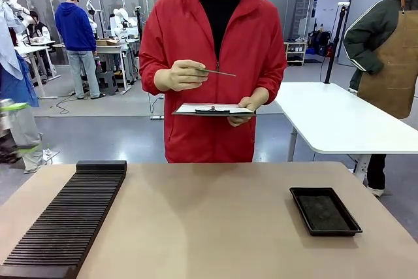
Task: Inspect the PCB.
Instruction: Pick up the Blank PCB that the human is holding.
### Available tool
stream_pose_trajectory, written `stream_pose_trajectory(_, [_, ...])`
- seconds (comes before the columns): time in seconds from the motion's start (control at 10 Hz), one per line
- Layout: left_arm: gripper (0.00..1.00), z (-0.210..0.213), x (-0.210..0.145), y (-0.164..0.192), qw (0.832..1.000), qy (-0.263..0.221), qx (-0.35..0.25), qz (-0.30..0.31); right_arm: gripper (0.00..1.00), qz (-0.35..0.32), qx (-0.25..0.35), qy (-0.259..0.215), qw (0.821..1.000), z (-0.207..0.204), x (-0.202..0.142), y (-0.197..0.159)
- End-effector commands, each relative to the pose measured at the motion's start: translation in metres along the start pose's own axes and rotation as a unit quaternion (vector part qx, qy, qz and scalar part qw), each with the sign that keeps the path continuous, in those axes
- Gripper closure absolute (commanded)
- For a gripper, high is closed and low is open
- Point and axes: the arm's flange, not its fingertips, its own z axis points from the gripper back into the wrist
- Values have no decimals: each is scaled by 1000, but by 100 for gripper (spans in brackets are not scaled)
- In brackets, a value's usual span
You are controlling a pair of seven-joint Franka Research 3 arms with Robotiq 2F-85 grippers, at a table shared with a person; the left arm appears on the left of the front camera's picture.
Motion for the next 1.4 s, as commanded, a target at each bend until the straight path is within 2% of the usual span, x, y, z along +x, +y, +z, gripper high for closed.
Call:
stream_pose_trajectory(0.0, [0,50,-51,22,999,-8,14,-37,0,8,6,-5,1000,1,0,1])
stream_pose_trajectory(0.2, [0,80,-80,44,997,-28,6,-76,0,8,6,-5,1000,1,0,1])
stream_pose_trajectory(0.3, [0,88,-81,58,997,-21,-22,-77,0,8,6,-5,1000,1,0,1])
stream_pose_trajectory(0.4, [0,89,-77,67,996,-30,-22,-83,0,8,6,-5,1000,1,0,1])
stream_pose_trajectory(0.5, [0,87,-73,67,995,-26,-31,-90,0,8,6,-5,1000,1,0,1])
stream_pose_trajectory(0.6, [0,85,-60,63,990,-39,-72,-113,0,8,6,-5,1000,1,0,1])
stream_pose_trajectory(0.7, [0,88,-86,69,996,-39,-12,-77,0,8,6,-5,1000,1,0,1])
stream_pose_trajectory(1.3, [0,88,-86,69,996,-39,-12,-77,0,8,6,-5,1000,1,0,1])
